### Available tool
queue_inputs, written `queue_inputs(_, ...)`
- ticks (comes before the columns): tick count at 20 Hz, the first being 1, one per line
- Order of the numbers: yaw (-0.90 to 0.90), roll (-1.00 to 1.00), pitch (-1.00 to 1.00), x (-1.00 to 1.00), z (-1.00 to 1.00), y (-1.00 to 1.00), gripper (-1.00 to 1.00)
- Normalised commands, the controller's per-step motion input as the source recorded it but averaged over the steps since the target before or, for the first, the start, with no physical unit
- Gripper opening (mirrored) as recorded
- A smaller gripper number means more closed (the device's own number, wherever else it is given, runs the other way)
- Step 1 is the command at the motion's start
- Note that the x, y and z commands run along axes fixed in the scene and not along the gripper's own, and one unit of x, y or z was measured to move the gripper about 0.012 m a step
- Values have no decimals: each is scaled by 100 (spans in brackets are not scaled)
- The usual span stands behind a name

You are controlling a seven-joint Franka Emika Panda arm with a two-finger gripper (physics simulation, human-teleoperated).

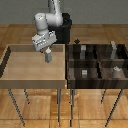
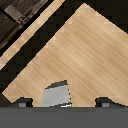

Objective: Place the milk carton into the appropriate compartment.

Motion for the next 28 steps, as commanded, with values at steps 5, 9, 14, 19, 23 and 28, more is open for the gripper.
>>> queue_inputs(5,0,0,0,0,-80,0,100)
queue_inputs(9,0,0,0,0,0,0,-100)
queue_inputs(14,0,0,0,0,20,0,-100)
queue_inputs(19,0,0,0,0,80,0,-100)
queue_inputs(23,0,0,0,0,100,0,-100)
queue_inputs(28,0,0,0,0,100,0,-100)
